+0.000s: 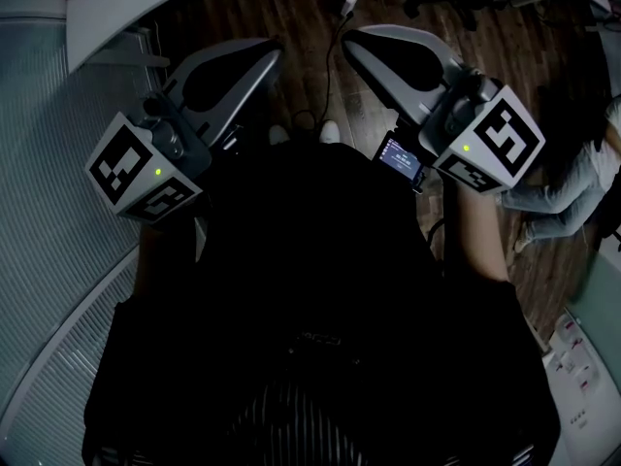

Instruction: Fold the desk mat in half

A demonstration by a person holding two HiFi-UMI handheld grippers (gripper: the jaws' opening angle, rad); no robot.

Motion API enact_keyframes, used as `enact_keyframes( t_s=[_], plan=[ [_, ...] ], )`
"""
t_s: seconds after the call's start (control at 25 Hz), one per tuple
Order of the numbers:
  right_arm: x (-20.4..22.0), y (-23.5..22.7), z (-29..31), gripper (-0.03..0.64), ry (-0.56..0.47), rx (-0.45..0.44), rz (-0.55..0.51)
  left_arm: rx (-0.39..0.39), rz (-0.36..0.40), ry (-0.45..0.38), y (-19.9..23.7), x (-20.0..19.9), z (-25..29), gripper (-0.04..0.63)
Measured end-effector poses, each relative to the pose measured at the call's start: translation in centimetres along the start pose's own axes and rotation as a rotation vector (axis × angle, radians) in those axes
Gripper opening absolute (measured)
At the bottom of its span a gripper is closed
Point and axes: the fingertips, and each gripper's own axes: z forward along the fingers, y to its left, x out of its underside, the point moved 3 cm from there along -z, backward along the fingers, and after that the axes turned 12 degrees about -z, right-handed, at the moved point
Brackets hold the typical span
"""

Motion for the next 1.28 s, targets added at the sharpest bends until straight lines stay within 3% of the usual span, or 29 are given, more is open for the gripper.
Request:
enact_keyframes(
  t_s=[0.24, 0.4, 0.52, 0.8, 1.0, 1.28],
  plan=[
    [0.7, -0.7, -1.2, 0.003, -0.020, 0.009, 0.038, 0.009, 0.015, 0.015, -0.3, 0.9, 0.3, 0.008],
    [1.0, -1.0, -1.6, 0.003, -0.036, 0.003, 0.047, 0.000, -0.017, -0.004, -0.2, 0.8, 0.3, 0.008],
    [1.5, -1.5, -2.1, 0.003, -0.042, -0.012, 0.062, -0.030, 0.013, 0.019, 0.0, 1.0, 0.3, 0.008],
    [1.8, -4.1, -5.4, 0.003, -0.070, 0.065, 0.109, -0.062, -0.024, 0.024, 0.4, 1.2, 0.2, 0.008],
    [1.8, -3.1, -4.6, 0.003, -0.036, 0.088, 0.079, -0.010, -0.025, 0.033, 0.7, 1.7, 0.4, 0.008],
    [2.1, -6.2, -3.8, 0.003, 0.021, 0.139, 0.073, 0.042, -0.022, 0.030, 4.3, -0.8, 4.3, 0.008]
  ],
)
